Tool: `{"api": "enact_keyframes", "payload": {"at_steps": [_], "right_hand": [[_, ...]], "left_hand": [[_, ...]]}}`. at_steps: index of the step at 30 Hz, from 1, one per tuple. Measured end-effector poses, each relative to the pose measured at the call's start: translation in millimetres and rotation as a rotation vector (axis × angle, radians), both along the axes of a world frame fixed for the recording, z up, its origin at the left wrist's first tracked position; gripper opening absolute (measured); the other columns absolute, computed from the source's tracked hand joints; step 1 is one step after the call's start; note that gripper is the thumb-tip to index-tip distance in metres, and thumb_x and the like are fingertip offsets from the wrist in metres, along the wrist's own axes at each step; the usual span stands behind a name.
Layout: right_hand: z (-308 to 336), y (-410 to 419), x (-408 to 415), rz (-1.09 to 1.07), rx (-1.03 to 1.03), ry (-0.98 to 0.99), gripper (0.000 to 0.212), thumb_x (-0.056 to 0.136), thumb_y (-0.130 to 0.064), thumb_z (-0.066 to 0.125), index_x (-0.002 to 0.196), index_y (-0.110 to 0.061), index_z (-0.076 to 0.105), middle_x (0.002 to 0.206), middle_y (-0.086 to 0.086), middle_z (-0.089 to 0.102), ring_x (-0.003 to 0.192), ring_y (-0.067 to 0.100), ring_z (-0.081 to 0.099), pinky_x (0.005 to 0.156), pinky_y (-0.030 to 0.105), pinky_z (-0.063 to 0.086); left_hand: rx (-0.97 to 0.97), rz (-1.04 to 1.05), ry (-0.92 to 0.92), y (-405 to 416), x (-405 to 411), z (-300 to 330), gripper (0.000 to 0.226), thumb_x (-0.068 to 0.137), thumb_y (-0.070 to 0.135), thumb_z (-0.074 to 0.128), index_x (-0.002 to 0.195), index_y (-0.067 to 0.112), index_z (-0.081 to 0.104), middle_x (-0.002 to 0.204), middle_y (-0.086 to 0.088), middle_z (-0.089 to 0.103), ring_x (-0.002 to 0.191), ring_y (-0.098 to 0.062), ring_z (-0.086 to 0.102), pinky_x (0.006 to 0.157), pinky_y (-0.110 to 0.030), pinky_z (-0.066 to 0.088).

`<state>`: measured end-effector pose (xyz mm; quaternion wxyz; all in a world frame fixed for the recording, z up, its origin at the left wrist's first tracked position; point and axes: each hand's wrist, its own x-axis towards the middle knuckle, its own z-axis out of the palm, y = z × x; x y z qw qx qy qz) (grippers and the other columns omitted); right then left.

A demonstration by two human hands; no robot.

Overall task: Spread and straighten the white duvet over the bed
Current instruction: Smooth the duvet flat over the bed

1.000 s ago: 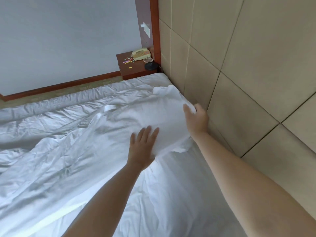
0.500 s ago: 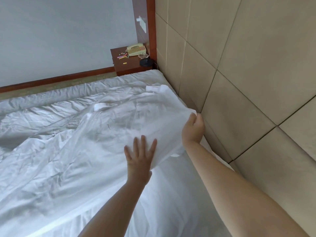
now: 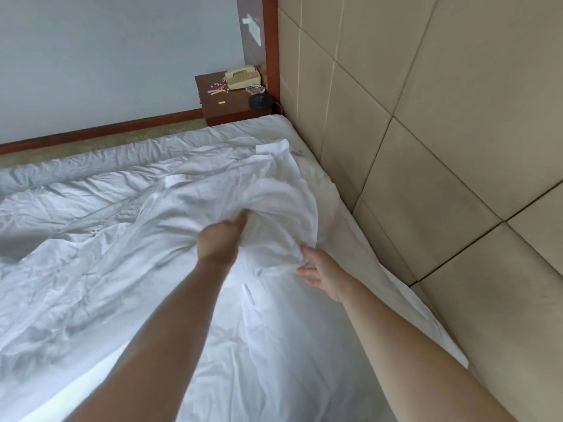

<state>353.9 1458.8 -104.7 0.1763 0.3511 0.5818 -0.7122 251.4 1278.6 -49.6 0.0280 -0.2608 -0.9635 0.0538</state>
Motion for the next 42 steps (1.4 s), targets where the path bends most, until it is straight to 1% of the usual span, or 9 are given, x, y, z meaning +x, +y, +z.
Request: {"api": "enact_keyframes", "payload": {"at_steps": [6, 9, 14, 17, 21, 27, 32, 37, 42], "right_hand": [[-0.1, -53.2, -10.7, -0.305, -0.066, 0.01, 0.027, 0.101, -0.03, 0.035, 0.104, -0.012, 0.055, 0.097, 0.001, 0.057, 0.087, 0.018, 0.059, 0.082, 0.032, 0.046], [6.3, -83.8, -5.3, 0.135, 0.125, -0.149, 0.009, 0.094, -0.016, 0.051, 0.103, -0.014, 0.05, 0.096, 0.002, 0.056, 0.071, 0.01, 0.055, 0.06, 0.021, 0.04], [20.9, -106.6, -23.0, 0.204, -0.003, 0.029, 0.082, 0.082, -0.043, 0.071, 0.147, -0.025, 0.024, 0.127, -0.005, 0.052, 0.109, 0.013, 0.054, 0.089, 0.027, 0.047], [43.5, -103.5, -42.4, 0.1, 0.106, 0.174, 0.051, 0.086, -0.043, 0.066, 0.127, -0.019, 0.05, 0.108, -0.01, 0.056, 0.097, 0.006, 0.052, 0.084, 0.021, 0.04], [55.7, -114.8, -55.7, 0.018, 0.081, 0.246, 0.051, 0.095, -0.038, 0.054, 0.137, -0.013, 0.041, 0.135, -0.003, 0.047, 0.124, 0.013, 0.044, 0.095, 0.022, 0.027], [34.0, -143.8, -41.4, 0.041, -0.23, 0.114, 0.028, 0.102, -0.037, 0.028, 0.098, -0.022, 0.051, 0.095, -0.006, 0.067, 0.081, 0.01, 0.067, 0.099, 0.035, 0.034], [41.3, -140.5, -49.5, 0.028, -0.06, 0.186, 0.031, 0.099, -0.017, 0.036, 0.128, -0.029, 0.041, 0.135, -0.008, 0.048, 0.124, 0.011, 0.045, 0.107, 0.033, 0.034], [40.0, -154.9, -52.7, 0.264, 0.066, 0.173, 0.022, 0.098, -0.014, 0.034, 0.095, -0.025, 0.053, 0.102, -0.008, 0.061, 0.088, 0.004, 0.059, 0.084, 0.024, 0.04], [42.4, -155.0, -43.0, 0.493, 0.303, 0.13, 0.024, 0.088, 0.004, 0.049, 0.111, -0.003, 0.055, 0.075, -0.004, 0.047, 0.068, 0.008, 0.045, 0.058, 0.016, 0.036]], "left_hand": [[0.046, 0.153, 0.07, -9.7, -31.1, 42.1, 0.02, 0.096, 0.013, 0.044, 0.114, 0.012, 0.052, 0.101, -0.014, 0.065, 0.092, -0.035, 0.063, 0.064, -0.034, 0.039], [0.044, 0.146, 0.083, -13.1, -34.5, 50.8, 0.018, 0.096, 0.012, 0.044, 0.113, 0.01, 0.05, 0.1, -0.013, 0.065, 0.091, -0.035, 0.064, 0.063, -0.033, 0.037], [0.073, 0.129, 0.083, -17.8, -29.6, 57.2, 0.016, 0.095, 0.012, 0.045, 0.111, 0.01, 0.05, 0.097, -0.013, 0.064, 0.088, -0.035, 0.064, 0.062, -0.034, 0.038], [0.097, 0.131, 0.08, -24.1, -26.9, 61.0, 0.017, 0.092, 0.007, 0.046, 0.109, 0.01, 0.05, 0.093, -0.012, 0.065, 0.084, -0.035, 0.063, 0.059, -0.034, 0.037], [0.12, 0.14, 0.09, -31.3, -30.4, 67.9, 0.019, 0.09, 0.003, 0.046, 0.107, 0.011, 0.049, 0.089, -0.011, 0.064, 0.081, -0.034, 0.063, 0.056, -0.033, 0.036], [0.1, 0.137, 0.096, -40.9, -40.3, 74.1, 0.021, 0.092, 0.006, 0.045, 0.111, 0.011, 0.049, 0.095, -0.011, 0.065, 0.088, -0.034, 0.063, 0.058, -0.033, 0.036], [0.099, 0.136, 0.095, -36.3, -38.4, 73.1, 0.02, 0.092, 0.005, 0.043, 0.11, 0.01, 0.049, 0.095, -0.011, 0.065, 0.088, -0.034, 0.063, 0.058, -0.033, 0.036], [0.119, 0.14, 0.077, -38.0, -34.9, 70.5, 0.022, 0.09, 0.002, 0.044, 0.109, 0.01, 0.049, 0.095, -0.01, 0.064, 0.089, -0.034, 0.063, 0.059, -0.032, 0.037], [0.117, 0.113, 0.075, -39.7, -34.6, 67.6, 0.019, 0.091, 0.005, 0.045, 0.109, 0.01, 0.048, 0.094, -0.01, 0.064, 0.087, -0.033, 0.063, 0.059, -0.033, 0.037]]}}
